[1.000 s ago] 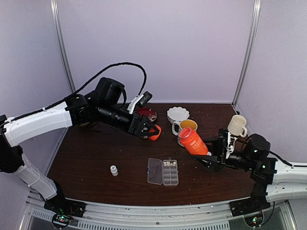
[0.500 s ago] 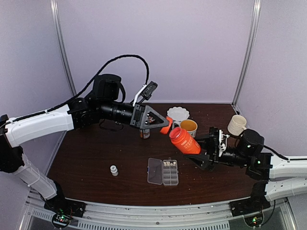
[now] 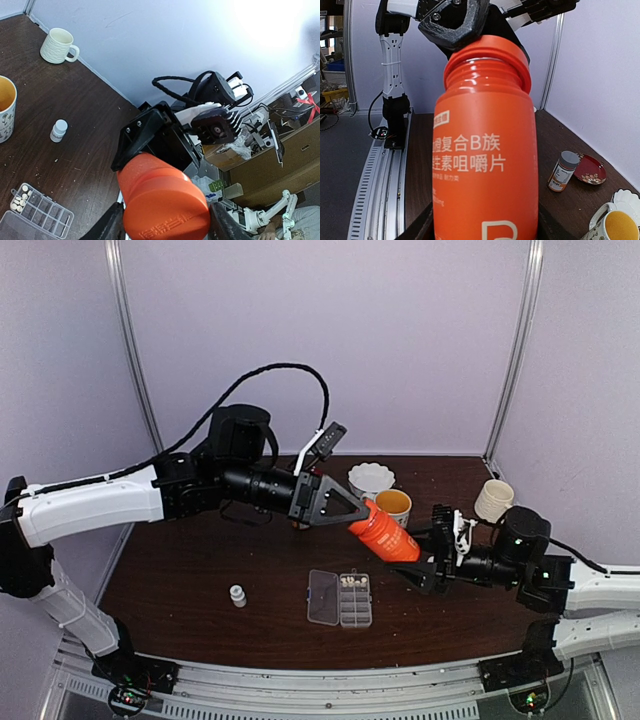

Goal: Sort the pills into containers
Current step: Place the lid of the pill bottle on the pill bottle, then screw the lid of the pill bottle onto the pill bottle.

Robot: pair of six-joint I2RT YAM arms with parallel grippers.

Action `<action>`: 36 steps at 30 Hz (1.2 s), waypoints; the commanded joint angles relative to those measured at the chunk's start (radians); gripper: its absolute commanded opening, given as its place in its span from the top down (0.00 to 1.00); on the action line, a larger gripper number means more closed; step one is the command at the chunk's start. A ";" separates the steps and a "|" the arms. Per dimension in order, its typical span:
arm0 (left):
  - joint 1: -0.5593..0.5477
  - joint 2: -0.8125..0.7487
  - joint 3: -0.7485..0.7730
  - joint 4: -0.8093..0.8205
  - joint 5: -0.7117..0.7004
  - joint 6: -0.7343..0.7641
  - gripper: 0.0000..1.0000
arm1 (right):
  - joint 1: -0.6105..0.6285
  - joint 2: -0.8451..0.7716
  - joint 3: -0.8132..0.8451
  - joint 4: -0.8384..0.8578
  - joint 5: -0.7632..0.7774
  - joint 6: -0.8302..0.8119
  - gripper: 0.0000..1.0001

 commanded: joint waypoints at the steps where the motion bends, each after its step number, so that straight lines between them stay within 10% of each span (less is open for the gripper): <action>1: -0.035 0.018 0.027 0.034 -0.038 -0.008 0.58 | 0.006 0.000 0.082 -0.098 0.023 -0.045 1.00; 36: -0.001 0.078 0.011 -0.009 -0.078 -0.350 0.68 | 0.353 0.206 0.167 0.017 0.870 -0.556 1.00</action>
